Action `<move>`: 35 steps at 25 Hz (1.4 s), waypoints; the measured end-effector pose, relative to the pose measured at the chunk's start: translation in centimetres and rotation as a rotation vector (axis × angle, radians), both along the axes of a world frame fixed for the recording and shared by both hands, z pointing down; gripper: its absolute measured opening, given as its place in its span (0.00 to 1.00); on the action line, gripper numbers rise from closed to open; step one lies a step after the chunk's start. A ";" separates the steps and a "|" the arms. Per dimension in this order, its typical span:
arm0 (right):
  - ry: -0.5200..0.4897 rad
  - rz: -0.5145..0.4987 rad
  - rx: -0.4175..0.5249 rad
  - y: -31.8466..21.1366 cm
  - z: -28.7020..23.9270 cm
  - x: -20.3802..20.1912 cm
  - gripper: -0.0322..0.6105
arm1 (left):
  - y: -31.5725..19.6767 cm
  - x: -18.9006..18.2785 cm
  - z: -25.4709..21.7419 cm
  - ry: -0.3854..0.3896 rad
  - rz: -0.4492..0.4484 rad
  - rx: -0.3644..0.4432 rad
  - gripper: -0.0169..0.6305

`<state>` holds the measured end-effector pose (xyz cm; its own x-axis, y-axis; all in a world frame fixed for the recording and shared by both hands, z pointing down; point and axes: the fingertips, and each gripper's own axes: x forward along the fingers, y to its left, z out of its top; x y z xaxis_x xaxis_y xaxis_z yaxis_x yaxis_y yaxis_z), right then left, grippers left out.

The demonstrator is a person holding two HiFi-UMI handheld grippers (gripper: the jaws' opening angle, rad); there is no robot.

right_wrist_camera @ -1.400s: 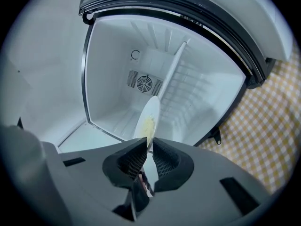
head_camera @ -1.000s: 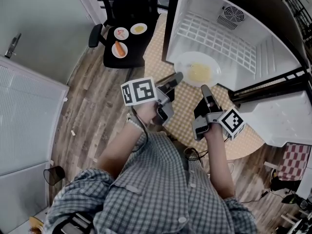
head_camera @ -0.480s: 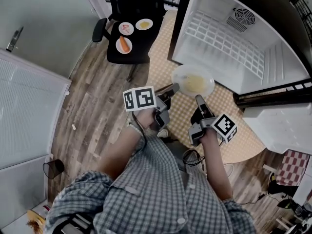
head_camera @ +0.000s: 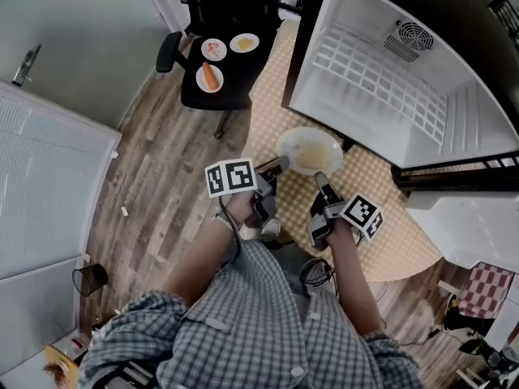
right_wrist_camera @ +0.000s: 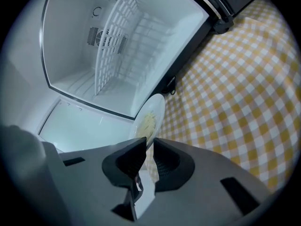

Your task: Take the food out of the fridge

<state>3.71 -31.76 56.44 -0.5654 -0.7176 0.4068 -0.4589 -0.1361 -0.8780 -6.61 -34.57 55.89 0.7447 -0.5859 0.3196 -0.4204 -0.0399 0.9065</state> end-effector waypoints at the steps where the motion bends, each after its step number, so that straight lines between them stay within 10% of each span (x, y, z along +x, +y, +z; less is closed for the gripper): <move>1: 0.000 -0.006 -0.011 0.0 0.5 -0.1 0.10 | 0.1 -0.1 0.6 -0.005 -0.001 -0.013 0.09; 19: 0.056 -0.067 -0.124 0.3 5.0 -0.7 0.10 | 0.5 -0.6 5.6 -0.081 0.006 -0.160 0.09; 35: 0.166 -0.157 -0.070 1.5 4.4 1.6 0.15 | 2.2 -1.9 4.6 -0.325 0.093 -0.125 0.14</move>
